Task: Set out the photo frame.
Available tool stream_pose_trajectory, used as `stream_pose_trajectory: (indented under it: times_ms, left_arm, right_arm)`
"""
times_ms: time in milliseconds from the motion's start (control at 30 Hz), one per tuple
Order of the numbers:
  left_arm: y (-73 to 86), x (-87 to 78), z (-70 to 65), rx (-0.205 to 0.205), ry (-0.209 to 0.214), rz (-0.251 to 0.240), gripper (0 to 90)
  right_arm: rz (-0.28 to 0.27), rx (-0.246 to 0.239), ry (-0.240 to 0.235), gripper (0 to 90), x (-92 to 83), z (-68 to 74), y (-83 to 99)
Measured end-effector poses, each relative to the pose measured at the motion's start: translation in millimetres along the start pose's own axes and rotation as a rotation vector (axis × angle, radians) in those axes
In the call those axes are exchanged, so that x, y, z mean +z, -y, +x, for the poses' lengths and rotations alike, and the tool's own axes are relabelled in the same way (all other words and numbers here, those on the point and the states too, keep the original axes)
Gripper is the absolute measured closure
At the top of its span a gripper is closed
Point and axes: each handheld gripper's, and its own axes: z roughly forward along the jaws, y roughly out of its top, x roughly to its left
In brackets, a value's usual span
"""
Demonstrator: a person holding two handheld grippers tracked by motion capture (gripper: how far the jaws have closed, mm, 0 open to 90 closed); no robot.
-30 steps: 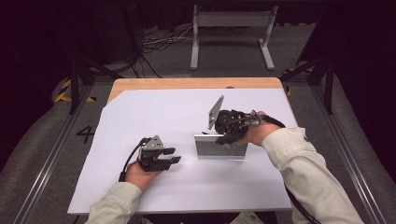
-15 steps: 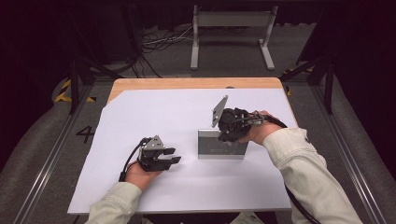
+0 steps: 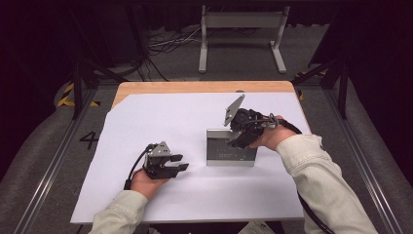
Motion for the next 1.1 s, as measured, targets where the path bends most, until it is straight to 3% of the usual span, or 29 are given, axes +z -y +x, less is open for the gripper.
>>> stream_pose_trajectory:
  times_ms: [333, 1100]
  left_arm:
    - [0.4, -2.3, -0.4, 0.0, -0.006, -0.014, 54.3]
    - [0.3, -1.1, 0.1, -0.005, -0.005, -0.015, 54.3]
  right_arm:
    - [-0.058, 0.035, 0.026, 44.5, -11.6, -4.7, 7.3]
    - [-0.103, 0.081, 0.072, 41.7, -41.5, -3.0, 34.8]
